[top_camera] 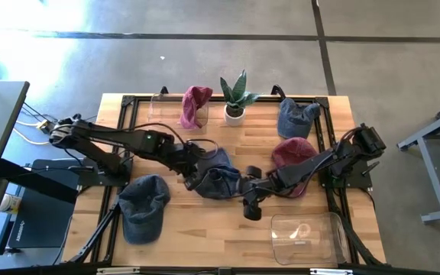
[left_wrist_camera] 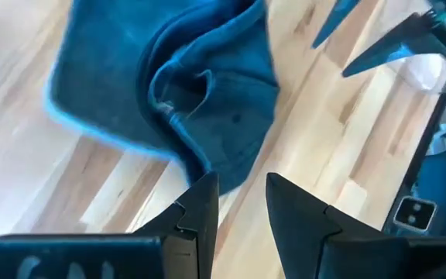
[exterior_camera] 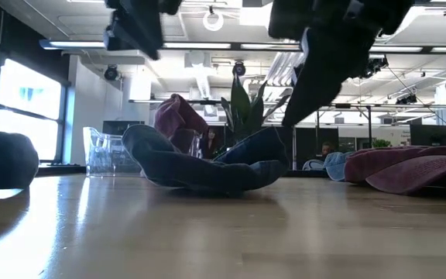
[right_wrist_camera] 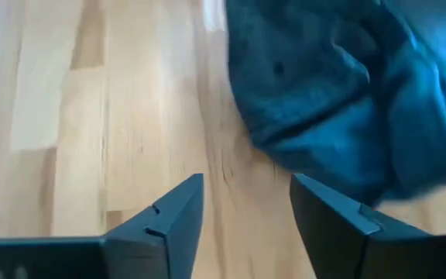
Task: Pick & Place hat
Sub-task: Put the middle blue cap into the bottom transparent bin
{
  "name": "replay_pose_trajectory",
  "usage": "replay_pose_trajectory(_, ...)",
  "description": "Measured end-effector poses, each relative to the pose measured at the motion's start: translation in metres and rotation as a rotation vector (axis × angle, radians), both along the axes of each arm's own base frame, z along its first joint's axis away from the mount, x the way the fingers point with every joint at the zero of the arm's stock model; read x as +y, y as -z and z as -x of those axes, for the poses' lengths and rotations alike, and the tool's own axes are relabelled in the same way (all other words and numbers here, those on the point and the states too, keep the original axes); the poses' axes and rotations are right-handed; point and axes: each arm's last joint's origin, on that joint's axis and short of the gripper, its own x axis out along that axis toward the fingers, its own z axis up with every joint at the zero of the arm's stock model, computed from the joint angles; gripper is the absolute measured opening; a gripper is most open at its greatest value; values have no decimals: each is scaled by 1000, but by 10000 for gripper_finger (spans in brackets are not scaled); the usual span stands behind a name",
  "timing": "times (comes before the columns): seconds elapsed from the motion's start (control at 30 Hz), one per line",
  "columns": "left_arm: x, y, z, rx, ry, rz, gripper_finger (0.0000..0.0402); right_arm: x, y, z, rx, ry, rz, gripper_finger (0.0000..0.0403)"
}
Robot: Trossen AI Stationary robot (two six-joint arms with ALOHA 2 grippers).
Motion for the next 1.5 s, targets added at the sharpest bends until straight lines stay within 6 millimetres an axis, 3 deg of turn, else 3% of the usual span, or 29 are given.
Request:
replay_pose_trajectory(0.27, -22, 10, 11, 124, -2, -52, 106, -3, 12, -17, -83, -214, 226, 219)
replay_pose_trajectory(0.4, -31, 11, 14, 134, -28, -38, 106, -4, 34, -35, -139, -315, 303, 220)
replay_pose_trajectory(0.67, -44, 7, 29, 168, -33, -30, 106, -18, 77, -53, -39, -325, 314, 219)
replay_pose_trajectory(0.77, -46, 7, 31, 176, -52, -29, 106, -22, 81, -56, -32, -288, 314, 207)
replay_pose_trajectory(0.87, -45, 7, 32, 182, -59, -24, 106, -26, 80, -57, -38, -258, 286, 167)
replay_pose_trajectory(1.1, -36, -13, 50, 92, -91, -57, 106, -32, 56, -57, -95, -139, 200, 18)
replay_pose_trajectory(1.27, -27, -28, 68, 25, -131, -109, 106, -34, 19, -50, -173, -22, 69, 29)
replay_pose_trajectory(1.5, -19, -41, 80, -67, -144, -181, 106, -50, -54, -27, -327, 134, -203, 8)
